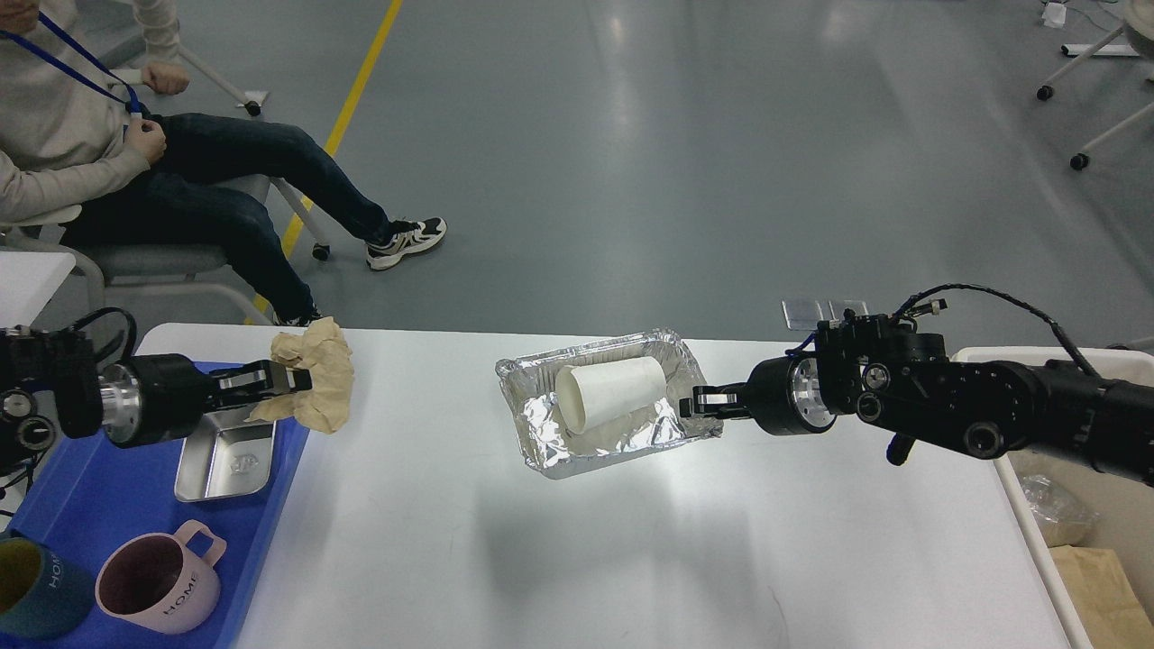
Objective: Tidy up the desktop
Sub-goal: 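Grasp the crumpled beige paper with the left gripper, then lift the crumpled paper and place it into the foil tray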
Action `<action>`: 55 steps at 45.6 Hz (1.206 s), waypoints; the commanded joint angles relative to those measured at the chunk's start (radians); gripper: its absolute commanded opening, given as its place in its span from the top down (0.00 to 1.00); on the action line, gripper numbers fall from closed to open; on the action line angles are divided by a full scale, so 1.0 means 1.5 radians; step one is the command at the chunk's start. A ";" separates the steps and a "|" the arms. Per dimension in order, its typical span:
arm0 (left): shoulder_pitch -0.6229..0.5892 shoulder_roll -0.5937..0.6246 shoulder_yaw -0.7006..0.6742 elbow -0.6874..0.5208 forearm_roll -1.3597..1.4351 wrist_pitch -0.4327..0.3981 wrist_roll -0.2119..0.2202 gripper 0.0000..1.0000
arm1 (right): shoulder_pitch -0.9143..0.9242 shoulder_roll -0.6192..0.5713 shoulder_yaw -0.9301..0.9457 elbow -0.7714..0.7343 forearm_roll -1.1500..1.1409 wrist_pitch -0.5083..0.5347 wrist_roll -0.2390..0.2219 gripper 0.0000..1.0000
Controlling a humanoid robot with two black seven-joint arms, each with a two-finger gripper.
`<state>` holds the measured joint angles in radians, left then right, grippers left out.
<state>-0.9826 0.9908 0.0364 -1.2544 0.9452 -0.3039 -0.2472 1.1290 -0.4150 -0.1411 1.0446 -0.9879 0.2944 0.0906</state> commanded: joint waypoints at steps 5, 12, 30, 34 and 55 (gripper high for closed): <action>-0.076 0.166 -0.004 -0.178 0.003 -0.070 0.001 1.00 | 0.001 0.010 -0.003 -0.001 0.000 0.000 0.000 1.00; -0.172 0.171 -0.007 -0.206 0.003 -0.145 -0.001 1.00 | 0.003 0.018 -0.001 -0.001 0.000 0.000 0.000 1.00; -0.314 -0.051 -0.001 -0.183 0.003 -0.202 0.004 0.99 | 0.003 0.036 0.001 -0.002 0.000 0.000 0.000 1.00; -0.313 -0.111 0.003 -0.164 0.007 -0.203 0.005 0.99 | 0.005 0.038 0.001 -0.003 0.000 0.000 0.000 1.00; -0.276 -0.310 0.045 -0.050 0.049 -0.180 0.017 0.98 | 0.008 0.038 0.006 -0.003 0.001 0.000 0.000 1.00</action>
<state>-1.4177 0.5785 0.1043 -1.3566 1.0039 -0.5862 -0.2350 1.1399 -0.3595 -0.1313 1.0412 -0.9871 0.2945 0.0905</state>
